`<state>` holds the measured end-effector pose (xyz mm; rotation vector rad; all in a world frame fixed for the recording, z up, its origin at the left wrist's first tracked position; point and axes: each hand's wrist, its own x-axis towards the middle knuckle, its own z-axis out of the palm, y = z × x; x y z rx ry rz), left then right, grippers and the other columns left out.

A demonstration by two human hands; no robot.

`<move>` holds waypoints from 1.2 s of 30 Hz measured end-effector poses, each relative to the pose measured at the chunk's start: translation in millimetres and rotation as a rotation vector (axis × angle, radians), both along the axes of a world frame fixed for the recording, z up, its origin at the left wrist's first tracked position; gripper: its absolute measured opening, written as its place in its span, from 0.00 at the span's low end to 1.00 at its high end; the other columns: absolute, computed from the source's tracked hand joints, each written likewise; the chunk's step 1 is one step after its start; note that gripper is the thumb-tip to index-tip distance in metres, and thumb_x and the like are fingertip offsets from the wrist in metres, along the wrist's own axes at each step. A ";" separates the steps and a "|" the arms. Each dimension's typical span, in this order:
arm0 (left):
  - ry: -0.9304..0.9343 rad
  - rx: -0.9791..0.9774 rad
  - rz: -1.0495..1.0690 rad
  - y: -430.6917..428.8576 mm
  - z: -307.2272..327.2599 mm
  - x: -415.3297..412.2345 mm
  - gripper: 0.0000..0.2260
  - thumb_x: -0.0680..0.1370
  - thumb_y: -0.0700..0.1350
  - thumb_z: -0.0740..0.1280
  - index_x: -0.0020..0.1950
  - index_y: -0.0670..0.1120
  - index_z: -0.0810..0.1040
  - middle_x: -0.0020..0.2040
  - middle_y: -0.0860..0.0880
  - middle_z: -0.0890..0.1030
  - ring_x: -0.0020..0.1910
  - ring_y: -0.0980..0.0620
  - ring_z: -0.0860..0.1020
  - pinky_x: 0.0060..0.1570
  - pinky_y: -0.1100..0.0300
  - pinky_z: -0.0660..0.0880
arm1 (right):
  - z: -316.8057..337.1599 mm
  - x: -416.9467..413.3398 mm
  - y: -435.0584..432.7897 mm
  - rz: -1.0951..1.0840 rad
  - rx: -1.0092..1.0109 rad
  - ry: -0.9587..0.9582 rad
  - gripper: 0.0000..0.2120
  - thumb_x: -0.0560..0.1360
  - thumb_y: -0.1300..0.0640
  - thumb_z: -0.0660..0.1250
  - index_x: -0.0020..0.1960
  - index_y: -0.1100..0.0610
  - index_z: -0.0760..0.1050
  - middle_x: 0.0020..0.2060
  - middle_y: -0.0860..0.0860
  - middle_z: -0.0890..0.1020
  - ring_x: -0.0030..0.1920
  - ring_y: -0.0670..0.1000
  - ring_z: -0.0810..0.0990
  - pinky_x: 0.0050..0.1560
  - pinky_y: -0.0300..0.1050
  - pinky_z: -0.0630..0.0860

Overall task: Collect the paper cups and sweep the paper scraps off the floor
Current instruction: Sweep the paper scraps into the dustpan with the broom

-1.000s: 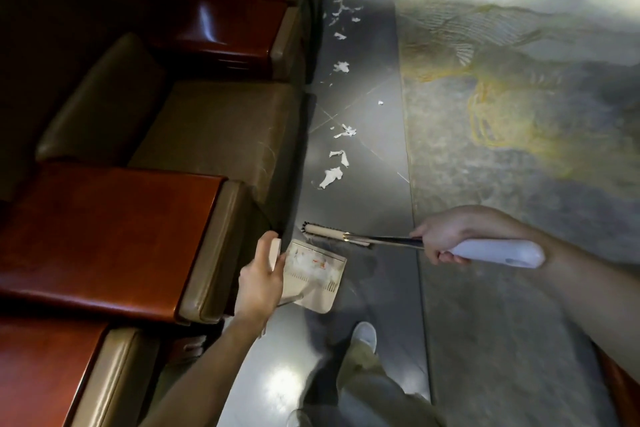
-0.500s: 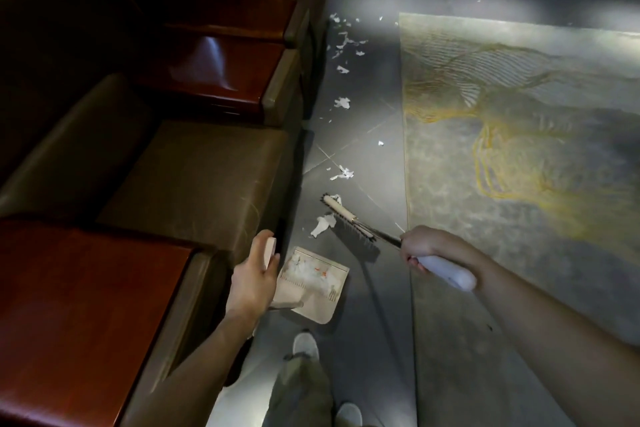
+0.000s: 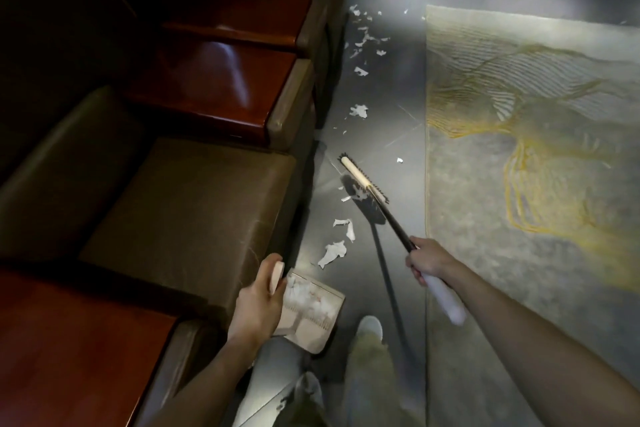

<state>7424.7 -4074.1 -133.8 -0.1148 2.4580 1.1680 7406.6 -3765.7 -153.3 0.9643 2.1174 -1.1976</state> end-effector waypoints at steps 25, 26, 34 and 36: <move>-0.028 -0.084 0.091 45.5 0.4 -50.7 0.18 0.80 0.48 0.60 0.69 0.57 0.63 0.52 0.57 0.75 0.45 0.54 0.80 0.42 0.67 0.78 | -60.1 -128.4 58.4 0.754 0.400 -0.447 0.18 0.76 0.63 0.62 0.65 0.67 0.70 0.51 0.58 0.81 0.41 0.54 0.80 0.33 0.40 0.75; -0.028 -0.073 0.082 45.6 0.6 -50.8 0.18 0.81 0.48 0.60 0.70 0.57 0.63 0.52 0.56 0.75 0.44 0.53 0.80 0.41 0.64 0.79 | -57.2 -118.5 56.7 0.769 0.393 -0.456 0.19 0.77 0.64 0.61 0.67 0.66 0.68 0.50 0.58 0.80 0.38 0.54 0.79 0.29 0.40 0.74; 0.008 -0.009 0.054 42.8 1.7 -49.8 0.17 0.81 0.47 0.59 0.69 0.59 0.63 0.42 0.60 0.75 0.37 0.53 0.80 0.40 0.56 0.80 | -33.4 8.6 25.0 0.922 0.350 -0.453 0.30 0.76 0.65 0.63 0.75 0.57 0.57 0.61 0.57 0.77 0.48 0.53 0.80 0.27 0.37 0.68; 0.024 -0.002 0.041 41.6 2.4 -48.3 0.17 0.82 0.47 0.59 0.69 0.59 0.63 0.42 0.61 0.74 0.38 0.54 0.80 0.42 0.53 0.80 | -13.1 27.7 17.0 0.980 0.320 -0.502 0.32 0.74 0.68 0.65 0.74 0.55 0.59 0.55 0.55 0.80 0.41 0.51 0.79 0.30 0.40 0.70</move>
